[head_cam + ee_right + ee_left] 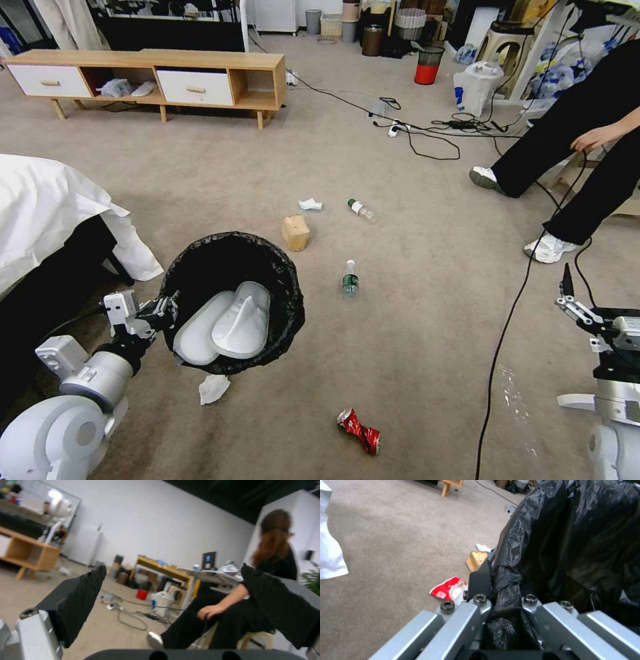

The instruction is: Pick up the trash bin, then pick up the garbage from the floor and place it into the trash bin.

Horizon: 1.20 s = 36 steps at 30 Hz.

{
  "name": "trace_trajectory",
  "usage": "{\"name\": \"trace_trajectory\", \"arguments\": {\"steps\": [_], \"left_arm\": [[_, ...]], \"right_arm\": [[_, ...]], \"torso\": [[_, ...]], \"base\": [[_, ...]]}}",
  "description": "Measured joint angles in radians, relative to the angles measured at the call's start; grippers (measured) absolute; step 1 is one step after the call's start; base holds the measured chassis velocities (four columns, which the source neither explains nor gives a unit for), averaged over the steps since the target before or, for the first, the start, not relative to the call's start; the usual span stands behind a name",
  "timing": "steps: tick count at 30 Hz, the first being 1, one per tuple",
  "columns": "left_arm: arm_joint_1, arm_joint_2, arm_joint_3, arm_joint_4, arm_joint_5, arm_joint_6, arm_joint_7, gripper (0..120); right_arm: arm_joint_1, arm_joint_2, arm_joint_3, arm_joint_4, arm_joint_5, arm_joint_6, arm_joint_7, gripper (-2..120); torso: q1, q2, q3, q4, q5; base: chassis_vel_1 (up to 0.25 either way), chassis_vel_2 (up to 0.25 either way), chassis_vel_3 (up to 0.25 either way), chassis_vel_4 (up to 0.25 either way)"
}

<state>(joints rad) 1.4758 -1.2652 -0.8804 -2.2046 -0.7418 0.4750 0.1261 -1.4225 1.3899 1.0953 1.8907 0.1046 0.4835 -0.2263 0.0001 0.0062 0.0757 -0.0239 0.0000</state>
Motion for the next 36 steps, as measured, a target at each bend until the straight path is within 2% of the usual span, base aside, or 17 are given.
{"name": "trace_trajectory", "arguments": {"steps": [5,8,9,13,20,22,25,28,29,31,32,34,35,36], "left_arm": [[-0.012,0.016,0.003,0.012,-0.003,-0.01,-0.001,4],[-0.014,0.017,0.005,0.016,-0.003,-0.012,-0.001,4],[-0.02,0.019,0.01,0.025,-0.004,-0.016,-0.001,4],[-0.028,0.017,0.02,0.041,0.001,-0.025,-0.001,4],[-0.032,0.015,0.025,0.058,0.006,-0.033,-0.001,4],[-0.031,0.019,0.024,0.066,0.007,-0.037,0.0,4],[-0.03,0.021,0.024,0.071,0.008,-0.04,0.0,4],[-0.026,0.022,0.024,0.077,0.01,-0.044,0.002,4],[-0.026,0.022,0.024,0.077,0.01,-0.044,0.002,4],[-0.024,0.021,0.026,0.079,0.011,-0.05,0.004,4],[-0.024,0.021,0.026,0.079,0.011,-0.05,0.004,4],[-0.023,0.021,0.029,0.085,0.013,-0.055,0.007,4],[-0.023,0.021,0.029,0.085,0.013,-0.055,0.007,4],[-0.024,0.022,0.03,0.089,0.016,-0.059,0.009,4]], "right_arm": [[-0.022,-0.063,-0.061,-0.002,0.03,-0.053,0.05,100],[-0.026,-0.074,-0.076,-0.002,0.04,-0.067,0.064,100],[-0.041,-0.104,-0.12,-0.005,0.075,-0.097,0.104,100],[-0.093,-0.164,-0.208,-0.025,0.104,-0.118,0.144,100],[-0.135,-0.21,-0.318,-0.076,0.097,-0.109,0.126,100],[-0.153,-0.248,-0.372,-0.113,0.093,-0.085,0.065,100],[-0.158,-0.266,-0.393,-0.128,0.096,-0.071,0.036,100],[-0.165,-0.319,-0.437,-0.164,0.108,-0.024,-0.069,100],[-0.165,-0.319,-0.437,-0.164,0.108,-0.024,-0.069,100],[-0.159,-0.345,-0.442,-0.183,0.1,0.011,-0.179,100],[-0.159,-0.345,-0.442,-0.183,0.1,0.011,-0.179,100],[-0.15,-0.37,-0.448,-0.193,0.1,0.035,-0.271,100],[-0.15,-0.37,-0.448,-0.193,0.1,0.035,-0.271,100],[-0.143,-0.385,-0.454,-0.201,0.101,0.046,-0.315,100]], "torso": [[0.0,0.0,0.0,-0.0001,-0.0001],[0.0,0.0,0.0,-0.0001,0.0],[0.0,0.0,0.0,0.0001,0.0],[0.0,0.0,0.0,-0.0002,0.0],[0.0,0.0,0.0,0.0001,0.0],[0.0,0.0,0.0,-0.0002,0.0],[0.0,0.0,0.0,-0.0001,0.0],[0.0,0.0,0.0,0.0,0.0],[0.0,0.0,0.0,0.0,0.0],[0.0,0.0,0.0,-0.0001,0.0001],[0.0,0.0,0.0,-0.0001,0.0001],[0.0,0.0,0.0,0.0,0.0],[0.0,0.0,0.0,0.0,0.0],[0.0,0.0,0.0,0.0,0.0]], "base": [[0.0,0.0,0.0,0.0],[0.0,0.0,0.0,0.0],[0.0,0.0,0.0,0.0],[0.0,0.0,0.0,0.0],[0.0,0.0,0.0,0.0],[0.0,0.0,0.0,0.0],[0.0,0.0,0.0,0.0],[0.0,0.0,0.0,0.0],[0.0,0.0,0.0,0.0],[0.0,0.0,0.0,0.0],[0.0,0.0,0.0,0.0],[0.0,0.0,0.0,0.0],[0.0,0.0,0.0,0.0],[0.0,0.0,0.0,0.0]]}}
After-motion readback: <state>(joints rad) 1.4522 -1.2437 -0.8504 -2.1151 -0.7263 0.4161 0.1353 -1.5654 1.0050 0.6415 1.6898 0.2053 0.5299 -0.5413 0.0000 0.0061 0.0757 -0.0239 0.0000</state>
